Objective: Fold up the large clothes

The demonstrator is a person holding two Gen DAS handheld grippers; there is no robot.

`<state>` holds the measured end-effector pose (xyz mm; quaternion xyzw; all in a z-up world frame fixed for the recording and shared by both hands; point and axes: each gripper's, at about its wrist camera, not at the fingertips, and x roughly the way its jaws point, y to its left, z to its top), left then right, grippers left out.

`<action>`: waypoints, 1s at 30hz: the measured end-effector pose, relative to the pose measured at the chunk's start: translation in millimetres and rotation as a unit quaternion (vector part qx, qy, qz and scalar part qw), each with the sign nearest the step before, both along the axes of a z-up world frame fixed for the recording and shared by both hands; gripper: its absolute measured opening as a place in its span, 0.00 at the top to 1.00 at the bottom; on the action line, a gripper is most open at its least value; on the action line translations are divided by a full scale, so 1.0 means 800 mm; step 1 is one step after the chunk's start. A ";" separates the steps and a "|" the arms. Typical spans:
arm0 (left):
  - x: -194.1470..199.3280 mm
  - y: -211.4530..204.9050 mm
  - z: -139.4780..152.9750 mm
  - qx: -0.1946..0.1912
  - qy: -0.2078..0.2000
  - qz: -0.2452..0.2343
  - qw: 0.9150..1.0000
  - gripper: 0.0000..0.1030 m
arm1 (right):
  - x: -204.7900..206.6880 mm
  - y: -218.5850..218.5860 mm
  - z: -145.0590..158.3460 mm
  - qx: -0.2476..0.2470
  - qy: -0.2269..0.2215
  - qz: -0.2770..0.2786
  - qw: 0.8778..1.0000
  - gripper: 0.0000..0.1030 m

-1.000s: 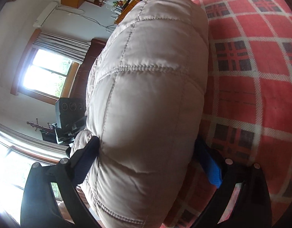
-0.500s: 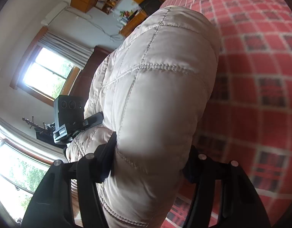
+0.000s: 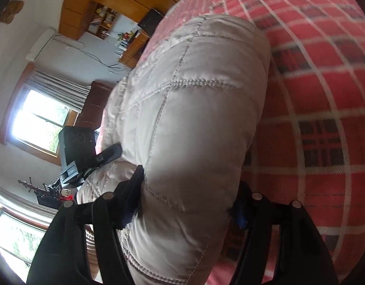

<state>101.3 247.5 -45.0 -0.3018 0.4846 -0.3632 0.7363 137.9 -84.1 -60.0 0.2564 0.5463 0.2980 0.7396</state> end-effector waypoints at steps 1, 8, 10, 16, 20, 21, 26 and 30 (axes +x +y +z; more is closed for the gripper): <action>0.000 0.000 -0.003 -0.003 0.000 -0.003 1.000 0.50 | -0.002 -0.003 -0.009 0.011 -0.001 0.000 1.000 0.34; -0.016 0.006 -0.018 -0.006 0.014 0.002 1.000 0.37 | -0.007 0.000 -0.009 0.003 -0.010 -0.004 1.000 0.25; -0.025 0.018 -0.016 -0.007 0.018 0.011 1.000 0.36 | -0.016 0.006 0.007 -0.021 -0.023 -0.007 0.999 0.22; -0.077 0.073 0.020 0.013 -0.020 0.044 0.999 0.35 | -0.059 -0.002 0.036 -0.057 -0.032 -0.014 0.998 0.14; -0.124 0.091 0.056 0.022 -0.071 0.056 0.996 0.31 | -0.098 -0.009 0.029 -0.021 -0.006 -0.010 1.000 0.12; -0.131 0.091 0.060 0.023 -0.077 0.054 0.995 0.30 | -0.105 -0.011 0.028 -0.013 0.002 -0.011 1.000 0.12; -0.142 0.055 0.062 0.046 -0.084 0.035 0.995 0.29 | -0.124 -0.011 -0.009 0.014 0.056 -0.002 0.998 0.10; -0.140 0.038 0.039 0.095 -0.072 0.032 0.992 0.28 | -0.121 -0.017 -0.022 0.042 0.076 -0.008 0.996 0.30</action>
